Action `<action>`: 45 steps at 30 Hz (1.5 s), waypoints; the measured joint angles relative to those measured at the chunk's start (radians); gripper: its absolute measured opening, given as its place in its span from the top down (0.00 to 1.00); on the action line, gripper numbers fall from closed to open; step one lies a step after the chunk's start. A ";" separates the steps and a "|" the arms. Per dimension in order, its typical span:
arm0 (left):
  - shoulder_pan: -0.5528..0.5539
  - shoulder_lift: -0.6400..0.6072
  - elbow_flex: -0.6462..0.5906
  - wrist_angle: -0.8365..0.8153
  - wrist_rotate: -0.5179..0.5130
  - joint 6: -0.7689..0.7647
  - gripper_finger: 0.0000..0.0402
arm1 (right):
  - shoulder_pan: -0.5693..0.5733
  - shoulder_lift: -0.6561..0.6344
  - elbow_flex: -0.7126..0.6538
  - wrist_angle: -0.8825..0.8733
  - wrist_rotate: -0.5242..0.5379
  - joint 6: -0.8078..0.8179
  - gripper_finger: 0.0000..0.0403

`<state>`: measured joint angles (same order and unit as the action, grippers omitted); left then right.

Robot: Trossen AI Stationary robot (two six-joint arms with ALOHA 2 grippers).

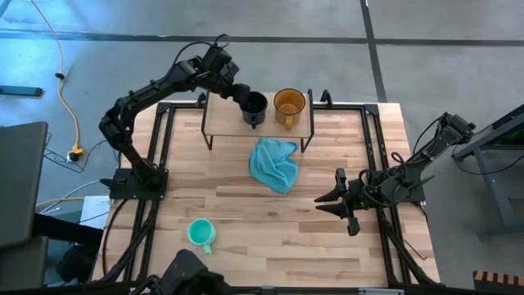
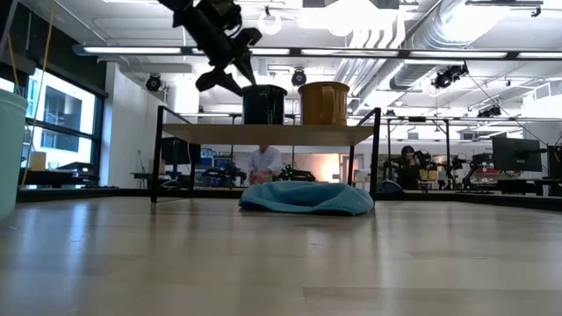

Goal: Stack small to large cups/mugs on shelf
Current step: Put the light blue mug on the shelf

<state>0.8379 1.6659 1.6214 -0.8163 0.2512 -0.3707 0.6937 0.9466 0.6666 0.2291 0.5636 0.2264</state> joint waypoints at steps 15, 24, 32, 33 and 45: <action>-0.015 -0.003 0.356 -0.307 -0.006 0.118 0.56 | -0.015 0.000 0.000 0.008 -0.023 0.001 0.82; -0.159 -0.090 0.449 -0.505 -0.083 0.190 0.56 | -0.025 0.000 0.000 0.029 -0.019 0.001 0.82; -0.389 -0.255 0.312 -0.551 -0.114 0.240 0.56 | -0.035 -0.023 0.000 0.077 -0.024 0.001 0.82; -0.418 -0.279 0.283 -0.550 -0.114 0.243 0.56 | -0.035 -0.028 0.000 0.081 -0.026 0.000 0.82; -0.749 -0.536 -0.136 -0.455 -0.114 0.027 0.56 | -0.036 -0.058 0.000 0.091 -0.040 -0.043 0.82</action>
<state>0.0888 1.1298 1.4854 -1.2710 0.1371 -0.3433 0.6575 0.8888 0.6670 0.3199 0.5236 0.1837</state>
